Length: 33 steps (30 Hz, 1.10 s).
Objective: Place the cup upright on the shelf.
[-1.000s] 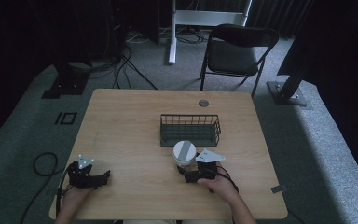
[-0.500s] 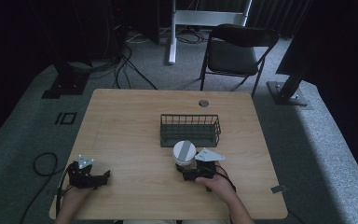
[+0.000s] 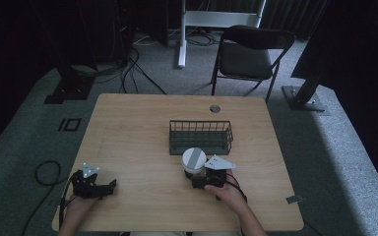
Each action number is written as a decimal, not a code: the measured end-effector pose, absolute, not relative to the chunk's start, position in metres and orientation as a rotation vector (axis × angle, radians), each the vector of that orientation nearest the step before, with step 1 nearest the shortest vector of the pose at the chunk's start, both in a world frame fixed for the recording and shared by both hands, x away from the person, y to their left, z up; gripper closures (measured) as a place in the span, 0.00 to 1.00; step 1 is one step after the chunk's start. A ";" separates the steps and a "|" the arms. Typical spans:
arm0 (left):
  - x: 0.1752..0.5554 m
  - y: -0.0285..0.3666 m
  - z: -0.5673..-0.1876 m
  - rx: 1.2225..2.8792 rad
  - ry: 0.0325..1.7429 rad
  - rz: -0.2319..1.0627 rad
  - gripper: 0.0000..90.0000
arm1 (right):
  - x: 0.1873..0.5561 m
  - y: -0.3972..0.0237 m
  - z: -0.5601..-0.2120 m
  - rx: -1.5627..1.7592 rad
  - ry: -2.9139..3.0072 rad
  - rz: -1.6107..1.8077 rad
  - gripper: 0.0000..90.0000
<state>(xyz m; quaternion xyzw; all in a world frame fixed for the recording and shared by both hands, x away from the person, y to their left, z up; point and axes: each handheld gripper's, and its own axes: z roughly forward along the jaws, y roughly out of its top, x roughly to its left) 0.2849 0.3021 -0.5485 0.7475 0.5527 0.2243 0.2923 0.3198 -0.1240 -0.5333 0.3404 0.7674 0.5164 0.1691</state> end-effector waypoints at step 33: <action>0.285 0.302 -0.548 1.992 1.473 0.598 0.00 | 0.320 -0.119 -0.486 0.835 2.142 1.536 0.20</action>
